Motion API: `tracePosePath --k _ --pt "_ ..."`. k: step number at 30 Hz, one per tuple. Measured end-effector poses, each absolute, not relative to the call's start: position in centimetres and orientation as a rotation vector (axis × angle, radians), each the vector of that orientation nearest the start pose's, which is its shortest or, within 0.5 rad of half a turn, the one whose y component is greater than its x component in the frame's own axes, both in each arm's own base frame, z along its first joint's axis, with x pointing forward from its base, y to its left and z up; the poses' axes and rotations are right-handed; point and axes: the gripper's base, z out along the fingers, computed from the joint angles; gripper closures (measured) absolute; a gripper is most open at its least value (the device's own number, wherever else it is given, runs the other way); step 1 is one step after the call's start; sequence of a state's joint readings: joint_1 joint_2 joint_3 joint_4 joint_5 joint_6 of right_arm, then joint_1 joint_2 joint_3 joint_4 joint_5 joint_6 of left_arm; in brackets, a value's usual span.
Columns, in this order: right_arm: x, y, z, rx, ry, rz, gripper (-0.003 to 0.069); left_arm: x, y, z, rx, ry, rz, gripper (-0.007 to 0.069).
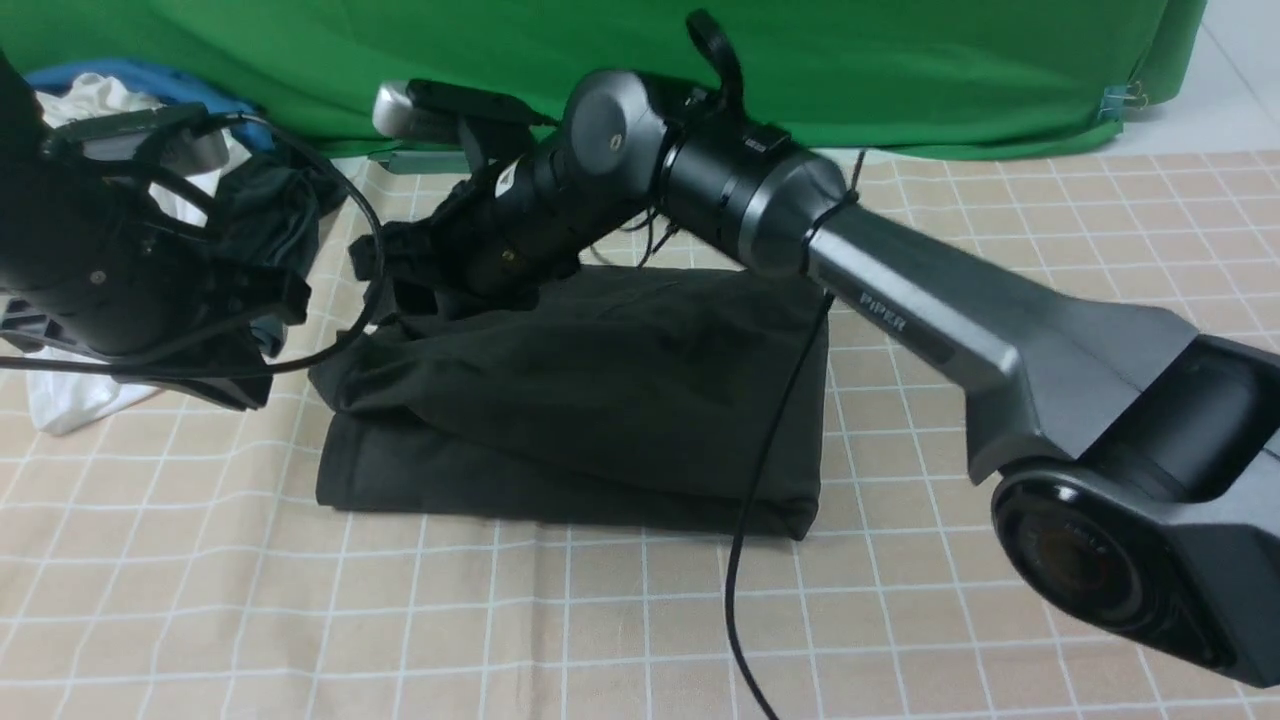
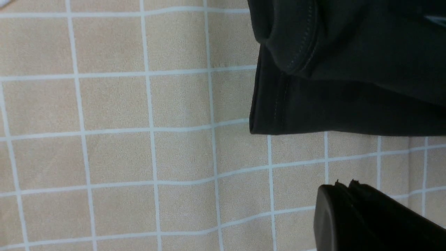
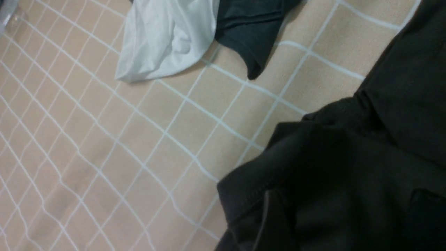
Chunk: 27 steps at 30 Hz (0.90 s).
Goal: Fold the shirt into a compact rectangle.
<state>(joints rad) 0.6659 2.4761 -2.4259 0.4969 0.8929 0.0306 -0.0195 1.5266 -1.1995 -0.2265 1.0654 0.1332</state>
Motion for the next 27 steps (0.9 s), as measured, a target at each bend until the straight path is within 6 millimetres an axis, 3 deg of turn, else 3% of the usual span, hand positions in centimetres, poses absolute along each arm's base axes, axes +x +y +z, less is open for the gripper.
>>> tracePosePath --k 4,5,8,10,12,18,23,27 --pt "42.3 33.9 27.2 -0.661 2.423 0.838 0.0238 30.2 -2.4 28.4 0.093 2.809 -0.283 0.0606" --pt "42.8 31.7 28.8 -0.696 2.441 0.763 0.0347 30.6 -2.6 28.5 0.1 2.767 -0.307 0.0606" --pt "43.9 28.8 30.4 -0.665 2.439 0.674 0.0533 31.4 -3.3 28.4 0.139 2.692 -0.408 0.0606" --pt "44.5 27.5 30.8 -0.64 2.443 0.642 0.0603 32.1 -3.9 27.8 0.161 2.669 -0.497 0.0606" --pt "44.9 26.4 30.9 -0.62 2.452 0.611 0.0622 33.4 -4.7 26.5 0.184 2.671 -0.571 0.0606" --pt "44.9 25.9 29.6 -0.622 2.515 0.567 0.0623 35.7 -6.1 21.5 0.229 2.814 -0.628 0.0606" --pt "44.2 25.2 27.7 -0.634 2.622 0.499 0.0624 34.8 -5.6 18.5 0.24 2.983 -0.556 0.0606" --pt "43.2 24.0 27.9 -0.654 2.657 0.385 0.0624 33.6 -5.0 17.4 0.238 3.079 -0.48 0.0606"
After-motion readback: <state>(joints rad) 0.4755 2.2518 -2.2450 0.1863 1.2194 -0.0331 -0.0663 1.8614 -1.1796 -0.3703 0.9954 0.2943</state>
